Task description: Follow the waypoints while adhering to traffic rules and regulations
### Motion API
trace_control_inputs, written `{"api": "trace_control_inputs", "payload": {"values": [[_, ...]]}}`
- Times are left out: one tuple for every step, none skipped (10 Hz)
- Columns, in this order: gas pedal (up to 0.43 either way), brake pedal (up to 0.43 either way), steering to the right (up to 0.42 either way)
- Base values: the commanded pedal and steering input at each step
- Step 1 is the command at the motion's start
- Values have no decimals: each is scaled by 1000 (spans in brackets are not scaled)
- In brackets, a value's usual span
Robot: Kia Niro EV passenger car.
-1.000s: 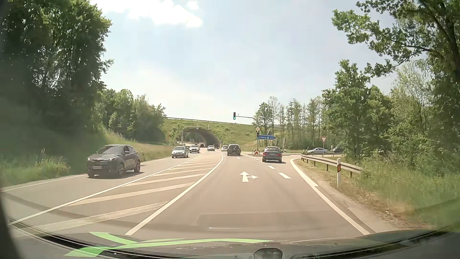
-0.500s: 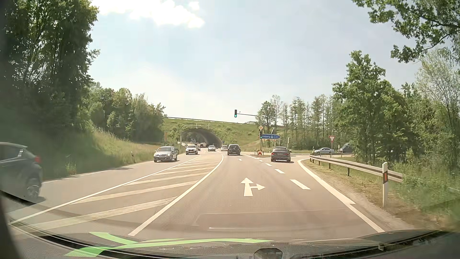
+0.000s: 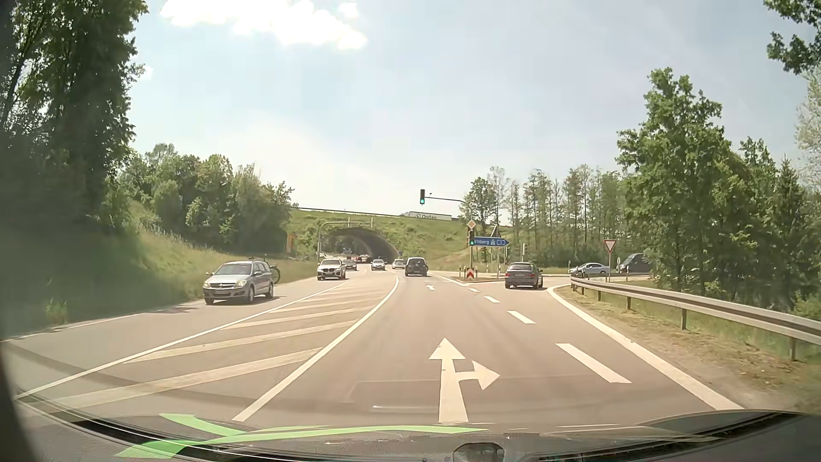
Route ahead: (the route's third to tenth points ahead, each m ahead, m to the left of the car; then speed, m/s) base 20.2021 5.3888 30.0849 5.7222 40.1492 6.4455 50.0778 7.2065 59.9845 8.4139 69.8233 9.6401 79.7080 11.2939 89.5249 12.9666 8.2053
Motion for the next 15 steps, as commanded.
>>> {"api": "trace_control_inputs", "payload": {"values": [[331,0,-9],[331,0,-9],[331,0,-9],[339,0,-8],[350,0,-8],[350,0,-8],[350,0,-8],[350,0,-8],[350,0,-8],[350,0,-8],[350,0,-8],[350,0,-8],[350,0,-8],[350,0,-9],[350,0,-9]]}}
